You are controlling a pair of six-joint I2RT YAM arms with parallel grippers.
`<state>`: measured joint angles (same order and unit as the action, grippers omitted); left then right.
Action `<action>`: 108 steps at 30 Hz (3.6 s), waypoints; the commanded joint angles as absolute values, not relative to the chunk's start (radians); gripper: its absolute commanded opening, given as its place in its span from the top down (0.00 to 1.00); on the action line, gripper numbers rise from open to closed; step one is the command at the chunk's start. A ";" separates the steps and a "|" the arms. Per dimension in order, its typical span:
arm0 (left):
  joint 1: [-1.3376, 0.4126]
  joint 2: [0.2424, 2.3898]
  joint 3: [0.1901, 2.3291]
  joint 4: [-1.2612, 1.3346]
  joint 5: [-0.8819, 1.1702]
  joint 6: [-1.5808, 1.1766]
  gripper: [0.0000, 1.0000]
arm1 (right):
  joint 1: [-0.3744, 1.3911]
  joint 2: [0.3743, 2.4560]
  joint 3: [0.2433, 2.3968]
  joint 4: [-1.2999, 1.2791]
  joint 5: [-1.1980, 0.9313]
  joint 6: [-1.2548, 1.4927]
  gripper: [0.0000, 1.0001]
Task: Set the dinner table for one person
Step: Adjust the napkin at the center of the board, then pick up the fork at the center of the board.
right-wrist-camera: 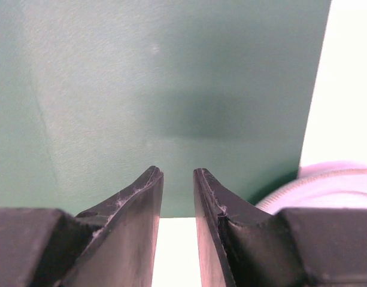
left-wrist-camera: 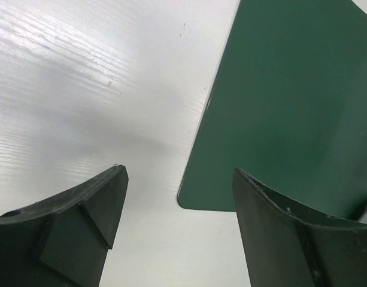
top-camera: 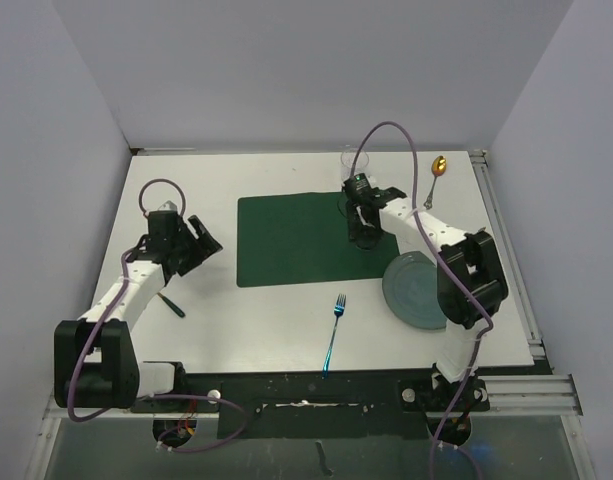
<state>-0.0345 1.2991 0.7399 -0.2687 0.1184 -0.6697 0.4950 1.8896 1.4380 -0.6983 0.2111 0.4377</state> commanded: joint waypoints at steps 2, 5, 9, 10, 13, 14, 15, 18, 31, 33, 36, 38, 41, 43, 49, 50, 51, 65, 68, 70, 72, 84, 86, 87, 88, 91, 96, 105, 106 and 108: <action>-0.062 1.312 0.811 -0.262 0.044 -0.644 0.30 | 0.397 1.798 1.379 -0.668 0.316 0.472 0.71; -0.099 1.362 0.818 -0.224 0.052 -0.665 0.30 | 0.348 1.782 1.320 -0.605 0.262 0.481 0.71; -0.205 1.455 0.856 -0.155 0.075 -0.706 0.30 | 0.335 1.801 1.289 -0.570 0.235 0.495 0.71; -0.233 1.495 0.879 -0.143 0.077 -0.714 0.31 | 0.335 1.815 1.290 -0.561 0.228 0.497 0.71; -0.308 1.582 0.951 -0.135 0.074 -0.728 0.31 | 0.343 1.859 1.300 -0.541 0.200 0.500 0.72; -0.332 1.603 0.971 -0.130 0.064 -0.733 0.31 | 0.349 1.879 1.308 -0.539 0.195 0.500 0.72; -0.352 1.623 0.990 -0.123 0.058 -0.736 0.31 | 0.356 1.893 1.319 -0.539 0.193 0.501 0.72; -0.389 1.674 1.041 -0.106 0.038 -0.738 0.31 | 0.378 1.926 1.335 -0.535 0.191 0.501 0.72; -0.401 1.942 1.280 -0.241 -0.009 -0.673 0.32 | 0.400 1.977 1.340 -0.512 0.171 0.505 0.73; -0.402 1.962 1.290 -0.269 -0.014 -0.661 0.32 | 0.408 1.974 1.328 -0.513 0.171 0.505 0.73; -0.403 1.978 1.290 -0.313 -0.013 -0.640 0.32 | 0.427 1.963 1.304 -0.515 0.170 0.508 0.73; -0.403 1.973 1.280 -0.340 -0.017 -0.626 0.32 | 0.442 1.956 1.290 -0.518 0.172 0.512 0.73; -0.406 1.955 1.258 -0.379 -0.041 -0.605 0.32 | 0.466 1.939 1.264 -0.522 0.175 0.523 0.73; -0.409 1.940 1.245 -0.413 -0.062 -0.597 0.32 | 0.485 1.926 1.243 -0.523 0.175 0.532 0.73; -0.447 1.870 1.162 -0.451 -0.108 -0.578 0.32 | 0.546 1.895 1.176 -0.527 0.170 0.576 0.73; -0.452 1.863 1.151 -0.463 -0.119 -0.576 0.32 | 0.561 1.890 1.161 -0.527 0.171 0.586 0.73; -0.460 1.857 1.143 -0.472 -0.129 -0.574 0.31 | 0.577 1.884 1.146 -0.528 0.173 0.596 0.73; -0.494 1.781 1.153 -0.522 -0.225 -0.583 0.31 | 0.719 1.789 1.074 -0.572 0.209 0.696 0.73; -0.493 1.777 1.151 -0.520 -0.232 -0.587 0.31 | 0.721 1.773 1.073 -0.601 0.234 0.705 0.73; -0.494 1.773 1.148 -0.522 -0.248 -0.592 0.31 | 0.722 1.755 1.064 -0.612 0.241 0.710 0.73; -0.494 1.760 1.143 -0.522 -0.258 -0.599 0.31 | 0.723 1.728 1.048 -0.616 0.245 0.718 0.73; -0.491 1.494 1.054 -0.406 -0.257 -0.667 0.30 | 0.715 1.568 1.108 -0.649 0.314 0.697 0.72; -0.489 1.451 1.045 -0.407 -0.265 -0.677 0.30 | 0.709 1.557 1.127 -0.649 0.321 0.685 0.72; -0.487 1.431 1.041 -0.411 -0.266 -0.678 0.30 | 0.705 1.554 1.136 -0.651 0.323 0.681 0.72; -0.486 1.408 1.036 -0.414 -0.264 -0.681 0.30 | 0.702 1.553 1.143 -0.655 0.326 0.681 0.72; -0.487 1.329 1.000 -0.398 -0.228 -0.690 0.30 | 0.703 1.539 1.134 -0.644 0.305 0.689 0.71; -0.487 1.207 0.912 -0.340 -0.048 -0.709 0.30 | 0.719 1.479 1.031 -0.553 0.173 0.713 0.70; -0.495 1.015 0.824 -0.373 0.030 -0.759 0.31 | 0.923 1.401 0.982 -0.679 0.192 0.823 0.58; -0.495 1.005 0.834 -0.392 0.017 -0.754 0.31 | 0.953 1.397 0.983 -0.698 0.200 0.845 0.58; -0.498 0.993 0.854 -0.432 -0.001 -0.742 0.31 | 1.012 1.398 0.987 -0.735 0.212 0.892 0.59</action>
<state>-0.4911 1.0393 0.8101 -0.4091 0.0055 -0.7425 0.9192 1.4406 0.9718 -0.6575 0.1764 0.7895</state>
